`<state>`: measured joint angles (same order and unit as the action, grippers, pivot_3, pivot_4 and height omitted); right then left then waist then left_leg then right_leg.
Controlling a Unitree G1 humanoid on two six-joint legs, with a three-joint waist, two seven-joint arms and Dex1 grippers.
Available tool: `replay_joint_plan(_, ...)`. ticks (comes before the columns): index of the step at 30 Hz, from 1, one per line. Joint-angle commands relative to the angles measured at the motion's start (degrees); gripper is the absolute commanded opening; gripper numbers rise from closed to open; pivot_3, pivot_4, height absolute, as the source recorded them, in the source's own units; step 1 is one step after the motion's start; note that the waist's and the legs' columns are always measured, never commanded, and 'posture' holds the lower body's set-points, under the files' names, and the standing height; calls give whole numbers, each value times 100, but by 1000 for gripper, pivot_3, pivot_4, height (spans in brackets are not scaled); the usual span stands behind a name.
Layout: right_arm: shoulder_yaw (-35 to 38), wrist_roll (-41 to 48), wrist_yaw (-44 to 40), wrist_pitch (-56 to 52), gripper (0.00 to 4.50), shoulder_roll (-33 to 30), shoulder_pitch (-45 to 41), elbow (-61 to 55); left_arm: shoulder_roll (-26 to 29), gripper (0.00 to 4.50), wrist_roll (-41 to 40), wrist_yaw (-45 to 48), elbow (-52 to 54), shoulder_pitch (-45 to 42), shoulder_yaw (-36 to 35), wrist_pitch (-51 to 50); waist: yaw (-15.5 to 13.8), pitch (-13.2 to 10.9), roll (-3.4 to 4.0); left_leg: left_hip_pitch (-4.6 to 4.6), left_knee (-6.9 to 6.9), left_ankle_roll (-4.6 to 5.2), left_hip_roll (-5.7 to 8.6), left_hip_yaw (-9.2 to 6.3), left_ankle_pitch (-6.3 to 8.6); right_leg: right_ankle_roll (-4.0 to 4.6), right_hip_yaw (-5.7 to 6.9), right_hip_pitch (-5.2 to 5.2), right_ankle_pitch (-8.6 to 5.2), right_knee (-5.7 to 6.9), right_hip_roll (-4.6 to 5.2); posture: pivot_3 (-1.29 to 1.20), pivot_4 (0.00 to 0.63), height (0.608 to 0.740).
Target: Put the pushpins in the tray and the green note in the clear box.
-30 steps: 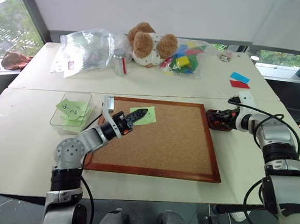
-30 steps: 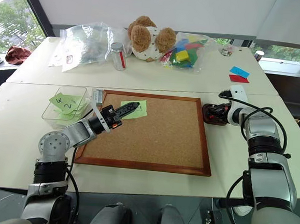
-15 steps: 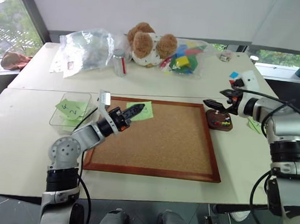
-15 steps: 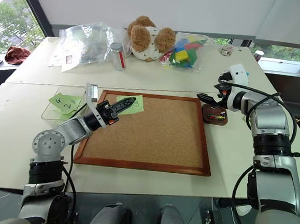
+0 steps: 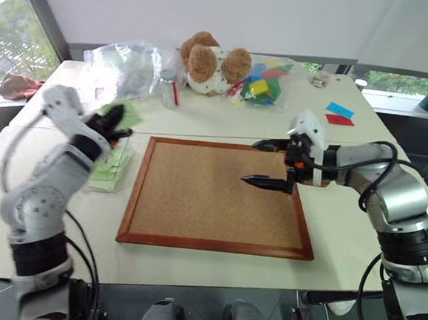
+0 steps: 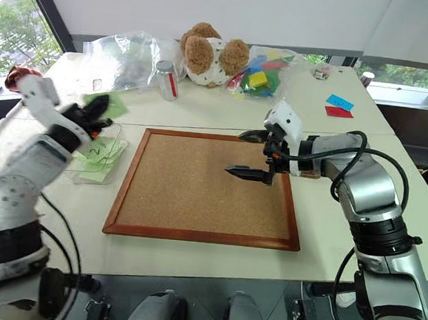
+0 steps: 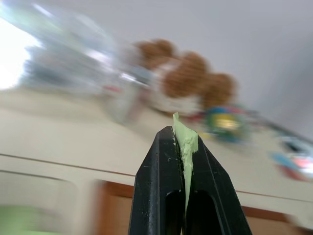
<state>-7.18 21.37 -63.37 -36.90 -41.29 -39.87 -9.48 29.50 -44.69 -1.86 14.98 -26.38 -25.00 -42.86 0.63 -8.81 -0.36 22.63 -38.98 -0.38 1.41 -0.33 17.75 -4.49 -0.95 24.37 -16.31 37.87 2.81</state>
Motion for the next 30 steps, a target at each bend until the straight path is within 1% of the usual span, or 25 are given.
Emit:
replay_joint_plan(1, -45, -6, -34, 175, 4444, 53, -118, -106, 399, 0, 892, 455, -437, 186, 316, 542, -11, 0, 0, 0, 0, 0, 0, 0, 0, 0, 0, 0, 0, -1, 1, 0, 150, 740)
replay_joint_plan(4, -71, -28, -24, 239, 4444, 44, -121, -82, 556, 0, 1356, 854, -997, 298, 615, 805, -55, 0, -1, 2, -1, 1, 1, 0, 1, 1, 3, -3, 0, -6, 7, 0, 150, 740)
replay_joint_plan(8, -77, -51, 20, 298, 4444, 29, -84, -95, 480, 0, 1662, 1268, -1606, 259, 820, 1071, -87, -4, -6, 7, 0, 7, 0, 0, 4, 1, 3, 0, 0, -11, 9, 0, 150, 740)
replay_joint_plan(9, -73, -61, 45, 311, 4485, 28, -61, -111, 464, 258, 1717, 1392, -1771, 226, 896, 1106, -91, -4, -6, 10, 2, 7, 0, 0, 4, 0, 4, 5, 0, -11, 10, 0, 150, 740)
replay_joint_plan(11, -51, -56, 108, 296, 4500, 41, -40, -131, 458, 845, 1876, 1552, -1971, 177, 1000, 1203, -93, -4, -6, 15, 3, 6, 0, 0, 4, 0, 4, 10, 0, -12, 10, 0, 150, 740)
replay_joint_plan(13, -39, -43, 165, 283, 4500, 61, -28, -146, 513, 1857, 2027, 1633, -2039, 132, 1013, 1321, -92, -4, -7, 19, 2, 6, 0, 0, 4, 0, 4, 13, 0, -13, 11, 0, 150, 740)
replay_joint_plan(14, -39, -36, 182, 282, 4500, 64, -23, -151, 521, 2438, 2072, 1664, -2060, 115, 1000, 1357, -91, -4, -7, 26, 1, 6, 0, 0, 4, 0, 4, 18, 0, -13, 11, 0, 150, 740)
replay_joint_plan(16, -45, -38, 214, 286, 4500, 62, -5, -153, 600, 3341, 2266, 1734, -2095, 88, 1026, 1516, -91, -4, -7, 31, -1, 6, 0, 0, 4, 0, 4, 22, 0, -13, 11, 0, 150, 740)
replay_joint_plan(18, -49, -44, 248, 296, 4500, 70, 1, -135, 684, 4472, 2499, 1801, -2099, 52, 1059, 1757, -89, -4, -7, 34, -1, 5, 0, -1, 3, 0, 5, 25, 0, -13, 11, 0, 150, 740)
replay_joint_plan(23, -56, -68, 301, 331, 4500, 82, -23, -51, 783, 4472, 2739, 1896, -1911, -119, 1007, 2092, -90, -4, -7, 36, -1, 6, 0, 0, 4, 0, 5, 26, 0, -13, 11, 0, 150, 740)
replay_joint_plan(25, -48, -77, 311, 343, 4500, 73, -28, -24, 834, 4472, 2720, 1992, -1740, -196, 947, 2110, -90, -4, -8, 38, -2, 6, 0, -1, 4, 0, 6, 27, 0, -13, 11, 0, 150, 740)
replay_joint_plan(27, -29, -93, 319, 346, 4500, 54, -25, 2, 852, 4472, 2595, 2119, -1589, -245, 871, 1999, -91, -4, -8, 42, -4, 7, 0, -1, 4, 0, 6, 29, 0, -13, 11, 0, 150, 740)
replay_joint_plan(29, 32, -86, 326, 318, 4500, -3, 14, 20, 910, 4472, 2239, 2450, -1314, -236, 796, 1691, -90, -4, -8, 43, -5, 7, 0, -1, 4, 0, 6, 30, 0, -13, 11, 0, 150, 740)
replay_joint_plan(30, 75, -75, 347, 274, 4500, -43, 55, 18, 940, 4472, 1917, 2676, -1135, -199, 747, 1374, -89, -4, -8, 45, -5, 7, 0, -1, 4, 0, 6, 31, 0, -13, 11, 0, 150, 740)
